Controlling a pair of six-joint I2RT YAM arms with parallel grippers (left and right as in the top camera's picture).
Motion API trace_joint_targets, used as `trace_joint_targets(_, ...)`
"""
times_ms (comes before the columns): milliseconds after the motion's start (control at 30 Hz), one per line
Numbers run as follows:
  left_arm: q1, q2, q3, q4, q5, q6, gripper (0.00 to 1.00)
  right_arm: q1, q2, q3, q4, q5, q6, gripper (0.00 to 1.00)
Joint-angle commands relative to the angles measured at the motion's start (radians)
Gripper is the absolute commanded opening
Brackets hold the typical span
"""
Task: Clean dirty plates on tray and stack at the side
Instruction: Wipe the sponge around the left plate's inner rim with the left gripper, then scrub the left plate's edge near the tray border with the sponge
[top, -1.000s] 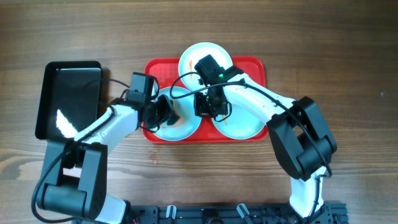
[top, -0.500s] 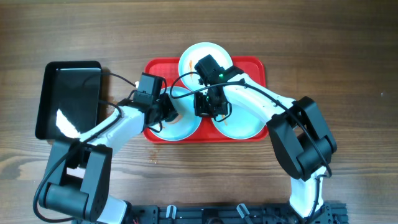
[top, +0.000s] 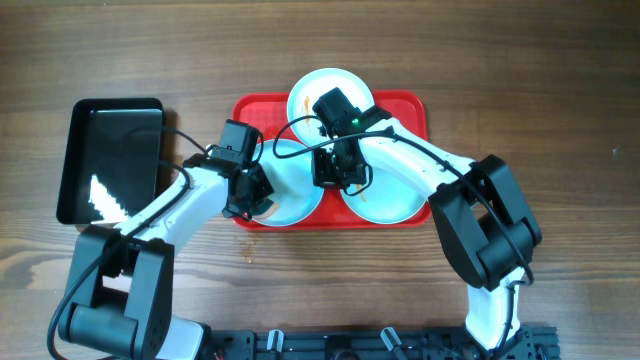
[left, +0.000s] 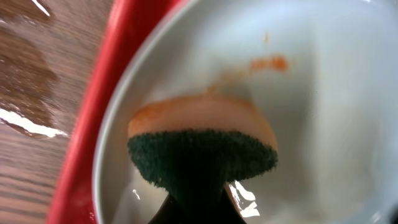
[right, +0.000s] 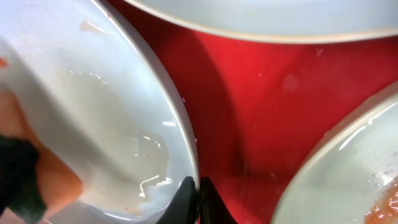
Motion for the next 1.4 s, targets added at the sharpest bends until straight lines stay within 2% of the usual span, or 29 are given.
trace_joint_targets(0, -0.014, 0.035, -0.04, -0.022, 0.226, -0.017, 0.04, 0.005, 0.029, -0.011, 0.006, 0.014, -0.006, 0.04)
trace_joint_targets(100, -0.047, 0.035, -0.04, 0.001, 0.239, -0.041, 0.04, 0.005, 0.029, -0.011, 0.007, 0.014, 0.005, 0.04)
trace_joint_targets(233, -0.102, 0.035, -0.04, 0.107, 0.224, -0.069, 0.04, 0.005, 0.029, -0.011, 0.006, 0.014, 0.004, 0.04)
trace_joint_targets(333, -0.118, 0.035, -0.04, 0.143, 0.124, -0.11, 0.04, 0.005, 0.029, -0.011, 0.001, 0.014, 0.002, 0.04)
trace_joint_targets(500, -0.118, 0.036, -0.04, 0.206, -0.066, -0.113, 0.04, 0.005, 0.029, -0.011, 0.001, 0.014, -0.01, 0.04)
trace_joint_targets(533, -0.118, 0.036, -0.04, 0.228, -0.116, -0.109, 0.04, 0.005, 0.029, -0.011, 0.0, 0.014, -0.015, 0.04)
trace_joint_targets(600, -0.118, 0.036, -0.04, 0.245, -0.146, -0.107, 0.04, 0.005, 0.029, -0.011, -0.002, 0.014, -0.015, 0.04)
trace_joint_targets(767, -0.113, 0.036, -0.04, 0.294, -0.208, -0.006, 0.04, 0.005, 0.029, -0.011, -0.005, 0.014, -0.022, 0.04)
trace_joint_targets(900, -0.078, 0.036, -0.04, 0.298, -0.255, 0.008, 0.04, 0.005, 0.029, -0.011, -0.005, 0.014, -0.023, 0.04)
trace_joint_targets(1067, -0.002, 0.036, -0.04, 0.3, -0.188, 0.052, 0.04, 0.005, 0.029, -0.011, -0.005, 0.014, -0.022, 0.04)
trace_joint_targets(1233, 0.048, 0.036, -0.04, 0.323, 0.148, 0.044, 0.04, 0.005, 0.029, -0.011, -0.004, 0.014, -0.021, 0.04)
trace_joint_targets(1367, 0.029, 0.036, -0.04, 0.351, 0.287, 0.043, 0.04, 0.005, 0.029, -0.011, -0.005, 0.014, -0.02, 0.04)
